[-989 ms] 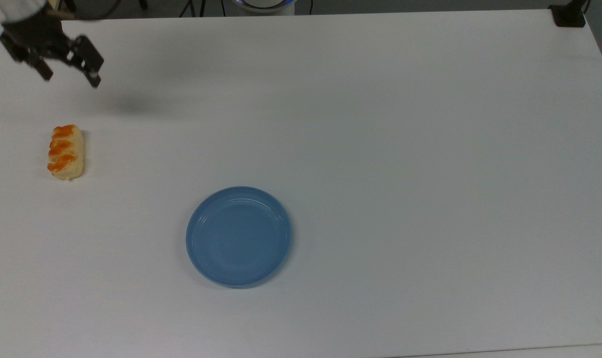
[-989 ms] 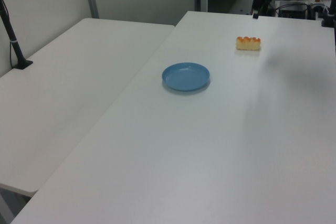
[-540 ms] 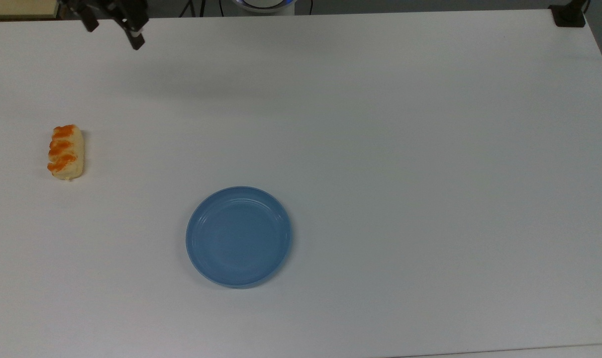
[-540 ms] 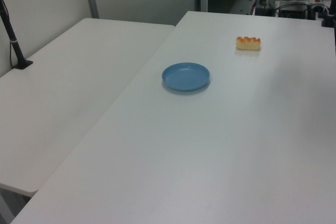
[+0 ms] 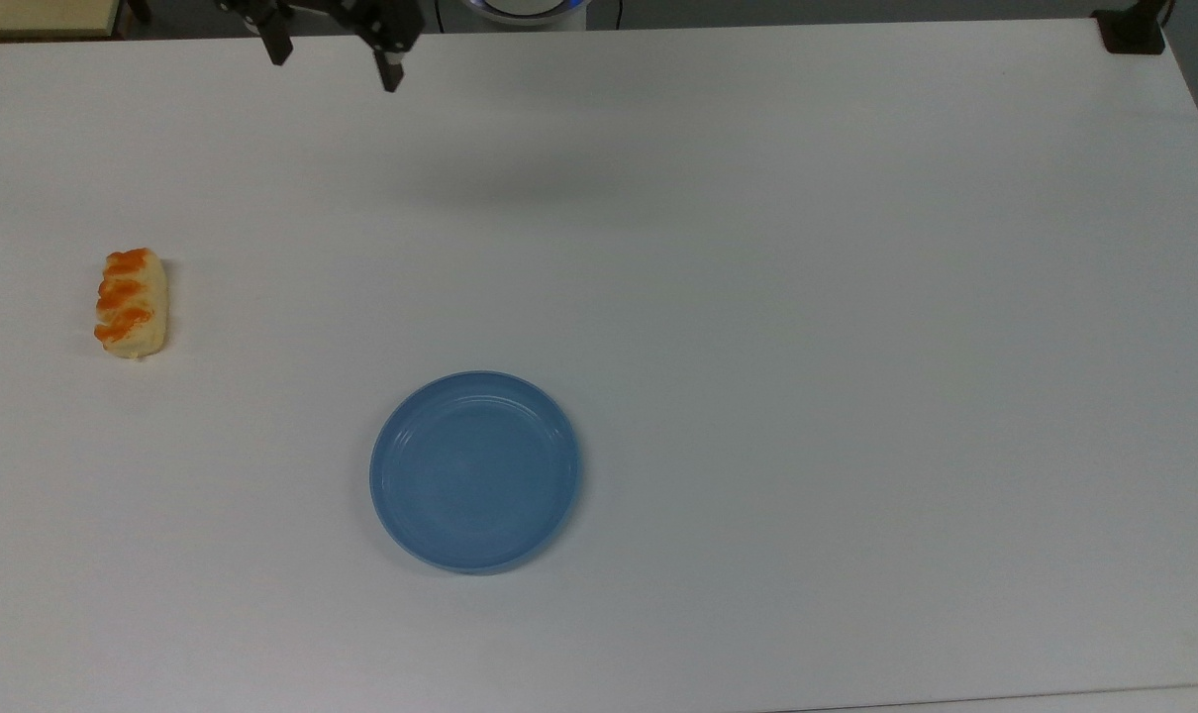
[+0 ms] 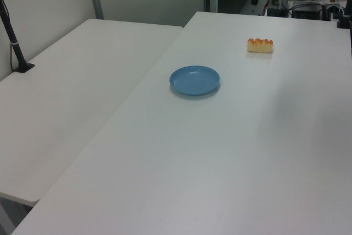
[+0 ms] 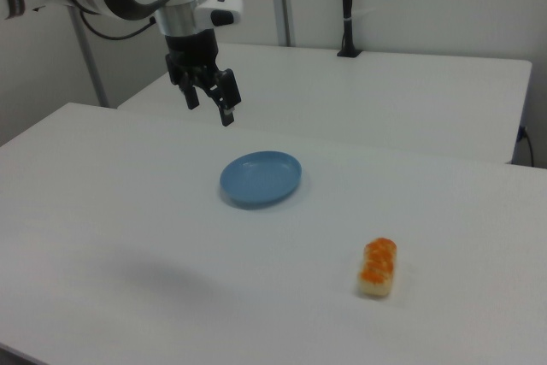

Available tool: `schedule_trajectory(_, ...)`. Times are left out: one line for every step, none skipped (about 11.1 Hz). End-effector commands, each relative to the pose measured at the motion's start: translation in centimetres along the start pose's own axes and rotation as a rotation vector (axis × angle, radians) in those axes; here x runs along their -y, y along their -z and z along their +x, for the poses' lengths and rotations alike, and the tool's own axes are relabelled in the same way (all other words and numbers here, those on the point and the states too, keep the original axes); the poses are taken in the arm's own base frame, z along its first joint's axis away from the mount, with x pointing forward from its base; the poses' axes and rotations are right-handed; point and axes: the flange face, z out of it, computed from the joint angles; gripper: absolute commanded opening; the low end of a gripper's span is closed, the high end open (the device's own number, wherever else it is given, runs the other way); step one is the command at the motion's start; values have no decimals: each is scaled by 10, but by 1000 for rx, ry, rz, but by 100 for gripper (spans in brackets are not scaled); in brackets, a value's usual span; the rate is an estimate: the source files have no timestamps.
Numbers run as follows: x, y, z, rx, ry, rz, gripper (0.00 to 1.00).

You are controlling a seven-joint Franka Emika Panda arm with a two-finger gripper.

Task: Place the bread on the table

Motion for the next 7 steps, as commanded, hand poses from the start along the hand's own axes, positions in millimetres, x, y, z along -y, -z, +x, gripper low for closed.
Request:
schedule_trajectory(15,1,-7,10,191,-14,100)
schedule_trajectory(25,-2,-8,15,209,-13,100)
schedule_trajectory(28,-1,-8,12,215,-12,100)
schedule_trajectory(27,-3,-10,17,215,-14,100)
schedule_trajectory(27,-2,-9,14,217,-13,100)
schedule_trajectory(27,-2,-9,12,215,-13,100)
schedule_trajectory(27,-1,-10,11,217,-12,100)
